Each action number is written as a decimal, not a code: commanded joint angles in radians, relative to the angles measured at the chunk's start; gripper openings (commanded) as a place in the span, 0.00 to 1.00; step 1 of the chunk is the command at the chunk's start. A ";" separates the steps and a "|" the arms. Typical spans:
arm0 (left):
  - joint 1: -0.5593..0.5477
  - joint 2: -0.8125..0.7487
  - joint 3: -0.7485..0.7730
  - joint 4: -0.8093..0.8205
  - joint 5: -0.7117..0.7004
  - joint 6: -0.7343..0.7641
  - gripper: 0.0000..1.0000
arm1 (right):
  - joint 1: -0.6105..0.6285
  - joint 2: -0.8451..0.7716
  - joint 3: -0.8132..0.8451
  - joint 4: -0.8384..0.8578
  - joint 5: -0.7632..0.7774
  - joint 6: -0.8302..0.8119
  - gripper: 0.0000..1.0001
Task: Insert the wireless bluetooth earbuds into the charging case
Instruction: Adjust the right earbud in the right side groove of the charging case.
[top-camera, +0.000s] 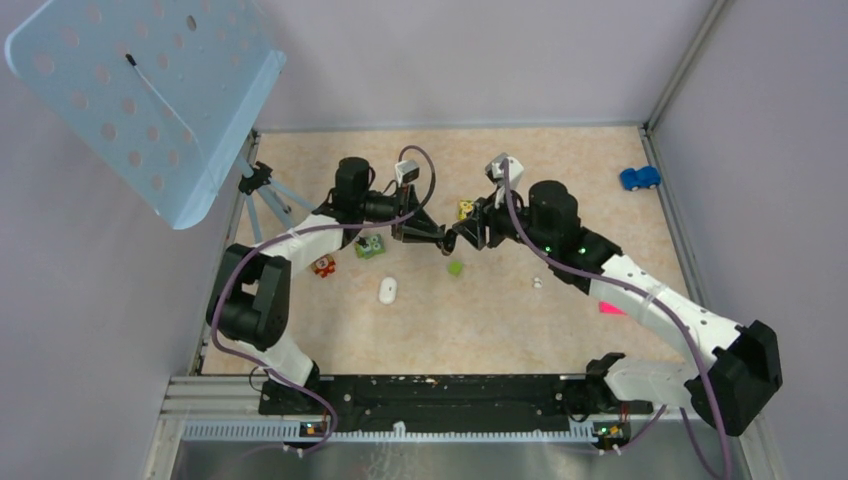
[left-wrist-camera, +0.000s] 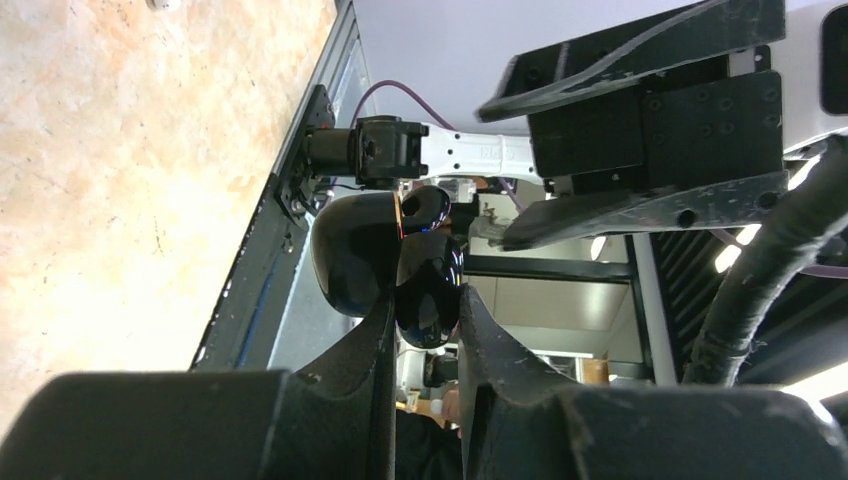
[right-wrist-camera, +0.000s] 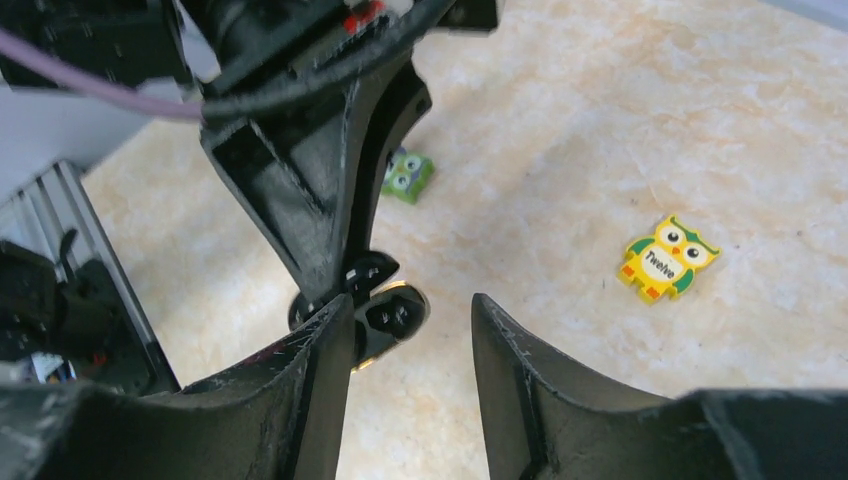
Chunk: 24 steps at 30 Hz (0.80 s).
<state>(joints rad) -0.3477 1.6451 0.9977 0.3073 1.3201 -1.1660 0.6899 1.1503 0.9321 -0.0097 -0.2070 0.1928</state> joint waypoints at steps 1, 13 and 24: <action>0.006 -0.001 0.090 -0.176 0.055 0.189 0.00 | -0.015 0.036 0.088 -0.145 -0.144 -0.154 0.46; 0.006 0.002 0.094 -0.198 0.058 0.203 0.00 | -0.016 0.073 0.110 -0.136 -0.183 -0.146 0.37; 0.007 0.000 0.087 -0.197 0.060 0.207 0.00 | -0.018 0.092 0.109 -0.102 -0.147 -0.121 0.31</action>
<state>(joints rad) -0.3470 1.6455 1.0679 0.0940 1.3506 -0.9825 0.6773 1.2251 0.9989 -0.1574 -0.3595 0.0574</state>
